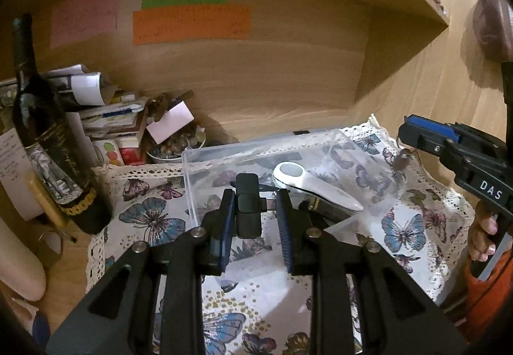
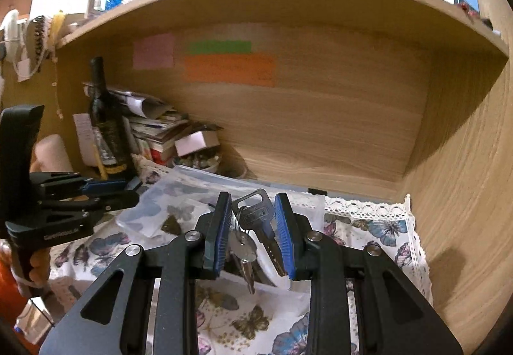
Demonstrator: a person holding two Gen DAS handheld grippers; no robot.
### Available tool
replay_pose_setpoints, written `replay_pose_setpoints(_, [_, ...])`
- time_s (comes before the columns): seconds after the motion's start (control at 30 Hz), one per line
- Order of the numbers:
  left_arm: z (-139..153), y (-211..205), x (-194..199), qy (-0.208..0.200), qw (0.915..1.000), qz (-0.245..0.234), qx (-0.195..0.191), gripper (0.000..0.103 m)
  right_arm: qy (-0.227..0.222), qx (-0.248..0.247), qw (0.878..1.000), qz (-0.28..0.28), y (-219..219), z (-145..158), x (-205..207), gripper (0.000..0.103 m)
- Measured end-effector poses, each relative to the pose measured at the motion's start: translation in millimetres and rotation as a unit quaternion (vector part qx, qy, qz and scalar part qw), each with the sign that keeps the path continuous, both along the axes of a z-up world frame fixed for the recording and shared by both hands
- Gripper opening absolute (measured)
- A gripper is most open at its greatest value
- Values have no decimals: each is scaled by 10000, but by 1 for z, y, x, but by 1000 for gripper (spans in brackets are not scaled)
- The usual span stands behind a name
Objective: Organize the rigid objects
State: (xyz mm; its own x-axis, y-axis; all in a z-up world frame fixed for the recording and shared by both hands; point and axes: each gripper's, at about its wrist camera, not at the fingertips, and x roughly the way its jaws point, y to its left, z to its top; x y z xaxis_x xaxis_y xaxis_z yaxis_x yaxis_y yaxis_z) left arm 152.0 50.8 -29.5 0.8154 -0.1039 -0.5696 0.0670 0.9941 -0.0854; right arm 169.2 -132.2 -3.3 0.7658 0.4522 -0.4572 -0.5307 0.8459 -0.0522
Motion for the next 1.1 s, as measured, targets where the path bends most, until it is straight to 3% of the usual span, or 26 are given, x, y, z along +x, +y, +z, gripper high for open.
replay_pose_setpoints(0.37, [-36,6,33,483,9988,-36,-8,25,502,-237,9985,-38,8,-33,34,25])
replay_pose_setpoints(0.8, [-49,7,44,698,9974,-139,-71,25,1225,-527,9911,62,19,-73,62,25])
replay_pose_setpoints(0.93, [-47,7,41,656,9977,-142,-68,25,1356,-565,9891,125,21,-76,63,26])
replay_pose_setpoints(1.1, [-36,5,31,484,9987,-149,-29,25,1138,-433,9925,135,17,-59,51,26])
